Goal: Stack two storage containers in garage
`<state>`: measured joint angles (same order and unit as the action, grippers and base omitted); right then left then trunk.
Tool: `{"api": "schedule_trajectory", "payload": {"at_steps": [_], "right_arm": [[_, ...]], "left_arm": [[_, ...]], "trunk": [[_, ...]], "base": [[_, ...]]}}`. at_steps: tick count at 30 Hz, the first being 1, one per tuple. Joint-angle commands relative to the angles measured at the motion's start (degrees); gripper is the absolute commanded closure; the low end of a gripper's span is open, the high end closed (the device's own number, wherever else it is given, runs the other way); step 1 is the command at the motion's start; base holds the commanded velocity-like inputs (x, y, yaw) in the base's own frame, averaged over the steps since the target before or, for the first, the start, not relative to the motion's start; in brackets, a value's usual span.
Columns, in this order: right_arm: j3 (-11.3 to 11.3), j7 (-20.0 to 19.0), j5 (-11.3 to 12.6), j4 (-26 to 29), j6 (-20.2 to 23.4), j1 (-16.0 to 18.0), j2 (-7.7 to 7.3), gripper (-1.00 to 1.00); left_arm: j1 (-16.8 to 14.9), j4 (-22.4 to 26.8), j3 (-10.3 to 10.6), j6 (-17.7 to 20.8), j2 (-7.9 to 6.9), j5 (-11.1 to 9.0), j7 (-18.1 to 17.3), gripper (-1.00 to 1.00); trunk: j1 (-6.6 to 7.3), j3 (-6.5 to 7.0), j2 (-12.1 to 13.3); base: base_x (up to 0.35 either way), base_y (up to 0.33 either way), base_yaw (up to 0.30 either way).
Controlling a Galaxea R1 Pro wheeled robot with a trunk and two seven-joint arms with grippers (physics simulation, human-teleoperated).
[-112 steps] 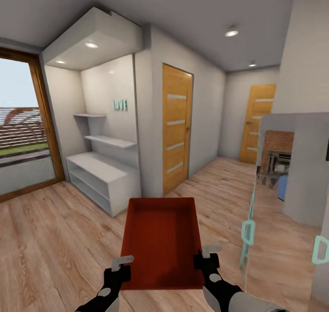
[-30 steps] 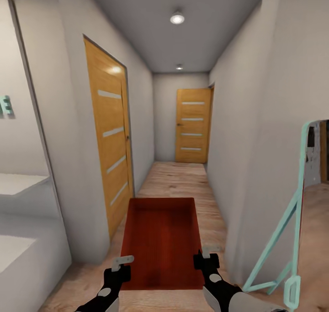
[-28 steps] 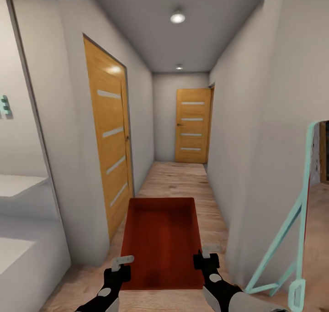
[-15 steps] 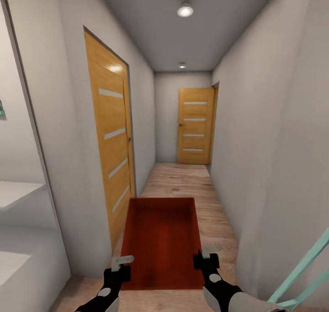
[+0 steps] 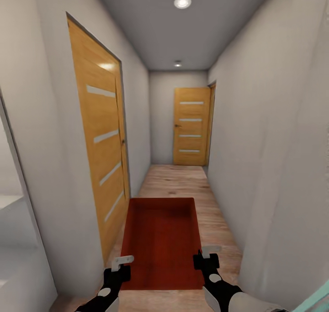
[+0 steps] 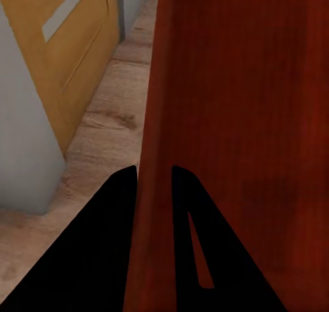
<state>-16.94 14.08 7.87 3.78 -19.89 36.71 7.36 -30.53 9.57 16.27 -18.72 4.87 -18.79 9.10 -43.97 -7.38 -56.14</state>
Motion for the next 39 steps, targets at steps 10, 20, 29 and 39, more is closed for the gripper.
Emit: {"api": "schedule_trajectory", "payload": {"at_steps": [10, 20, 29, 39], "right_arm": [[2.52, -1.42, 0.48, -0.17, 0.11, 0.10, 0.02, 1.00], [2.45, -1.50, 0.48, -0.17, 0.11, 0.08, 0.02, 1.00], [2.44, -1.50, 0.44, -0.17, 0.09, 0.05, 0.11, 1.00], [2.44, -1.61, 0.39, -0.17, 0.02, 0.08, 0.05, 1.00]], "left_arm": [[-0.05, 0.27, -0.63, -0.32, -0.08, 0.84, 0.66, 1.00], [-0.05, 0.27, -0.63, -0.35, -0.11, 0.82, 0.66, 1.00], [-0.05, 0.27, -0.63, -0.32, -0.12, 0.77, 0.66, 1.00], [-0.05, 0.27, -0.63, -0.31, -0.12, 0.77, 0.66, 1.00]], "trunk": [[-0.04, -0.08, -0.05], [-0.04, -0.08, -0.05], [-0.04, -0.08, -0.05], [-0.04, -0.08, -0.05]], "base": [[0.322, 0.000, -0.253], [0.322, 0.000, -0.026], [0.322, 0.000, 0.000], [0.322, 0.000, 0.000]]}}
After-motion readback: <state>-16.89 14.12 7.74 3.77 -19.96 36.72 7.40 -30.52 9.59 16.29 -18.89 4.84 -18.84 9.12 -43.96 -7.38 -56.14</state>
